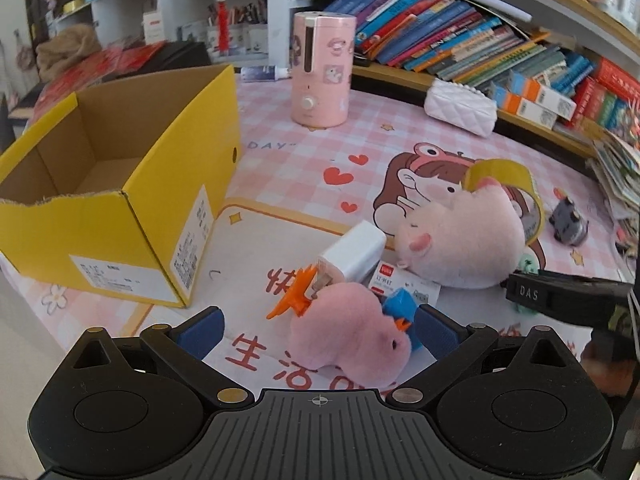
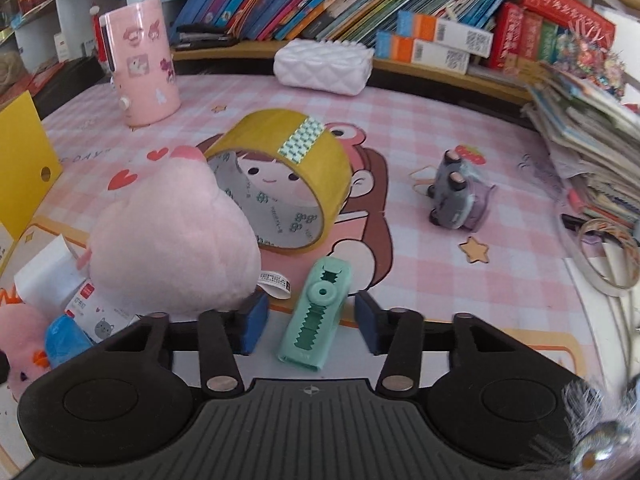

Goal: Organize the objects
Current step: 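Grasp the teal gadget with the right gripper while the left grasps the pink plush toy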

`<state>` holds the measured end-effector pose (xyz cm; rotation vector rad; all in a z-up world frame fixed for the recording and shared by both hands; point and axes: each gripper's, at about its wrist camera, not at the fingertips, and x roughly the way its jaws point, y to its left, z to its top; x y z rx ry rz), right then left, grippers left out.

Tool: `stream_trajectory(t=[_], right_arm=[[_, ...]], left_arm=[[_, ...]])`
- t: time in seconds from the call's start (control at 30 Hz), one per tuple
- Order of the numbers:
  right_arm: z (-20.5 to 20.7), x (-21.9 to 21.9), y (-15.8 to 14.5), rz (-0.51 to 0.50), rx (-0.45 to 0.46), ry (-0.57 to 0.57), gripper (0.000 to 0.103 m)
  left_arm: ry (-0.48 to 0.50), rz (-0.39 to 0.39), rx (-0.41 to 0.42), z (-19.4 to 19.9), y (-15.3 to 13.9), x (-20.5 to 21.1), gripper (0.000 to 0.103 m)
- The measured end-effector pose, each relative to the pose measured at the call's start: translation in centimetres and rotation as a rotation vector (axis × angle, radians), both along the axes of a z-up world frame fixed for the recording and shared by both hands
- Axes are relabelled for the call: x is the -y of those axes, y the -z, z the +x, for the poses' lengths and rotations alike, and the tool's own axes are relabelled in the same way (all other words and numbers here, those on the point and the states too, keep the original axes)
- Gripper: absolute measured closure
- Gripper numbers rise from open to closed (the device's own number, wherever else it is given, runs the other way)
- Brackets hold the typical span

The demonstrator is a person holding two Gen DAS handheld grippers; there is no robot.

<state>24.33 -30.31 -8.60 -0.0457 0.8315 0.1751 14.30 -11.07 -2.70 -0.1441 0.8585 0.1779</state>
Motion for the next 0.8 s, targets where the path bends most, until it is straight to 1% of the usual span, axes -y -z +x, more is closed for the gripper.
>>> stream_trajectory(t=[0.03,0.1,0.17,0.2,0.3,0.37,0.43,0.5,0.53,0.57,0.7,0.8], right_arm=[[0.1,0.0,0.0,0.002,0.005,-0.015,0.072],[0.1,0.0,0.0,0.002,0.007,-0.041,0.077],[0.1,0.4,-0.3,0.023,-0.008,-0.048,0.078],[-0.1,0.6,-0.5,0.032,-0.012,-0.043,0.08],[-1.0,1.2,-1.4,0.051,-0.008,-0.048,0.08],[-2.0,1.5,-2.2,0.059,0.01,-0.067,0.08],[-3.0,1.6,-2.9,0.066,0.027,-0.089,0.08],[-3.8,1.7,-3.6,0.065,0.04,-0.111,0.08],[-4.2,1.7,-3.9,0.064,0.047,-0.119,0.08],[-4.5,1.7,-4.1,0.064,0.053,-0.127,0.08],[-5.1,1.4,-4.7,0.065,0.063,-0.142,0.08],[-5.4,1.2,-4.7,0.072,0.061,-0.143,0.08]], left_arm=[[-0.011,-0.018,-0.01,0.2,0.1,-0.1,0.005],[-0.039,-0.066,-0.023,0.6,0.3,-0.3,0.009],[-0.063,-0.101,-0.03,0.9,0.6,-0.5,0.016],[-0.075,-0.116,-0.034,1.1,0.8,-0.6,0.018],[-0.142,-0.179,-0.061,1.7,1.5,-1.2,0.023],[-0.209,-0.245,-0.074,2.0,2.1,-1.9,0.026],[-0.272,-0.305,-0.074,2.0,2.7,-2.5,0.027],[-0.306,-0.348,-0.064,2.0,3.1,-2.9,0.032],[-0.315,-0.367,-0.058,2.0,3.2,-3.0,0.038],[-0.318,-0.382,-0.049,2.0,3.3,-3.1,0.041],[-0.294,-0.377,-0.054,2.0,3.3,-3.2,0.043],[-0.276,-0.341,-0.049,1.5,2.5,-3.3,0.043]])
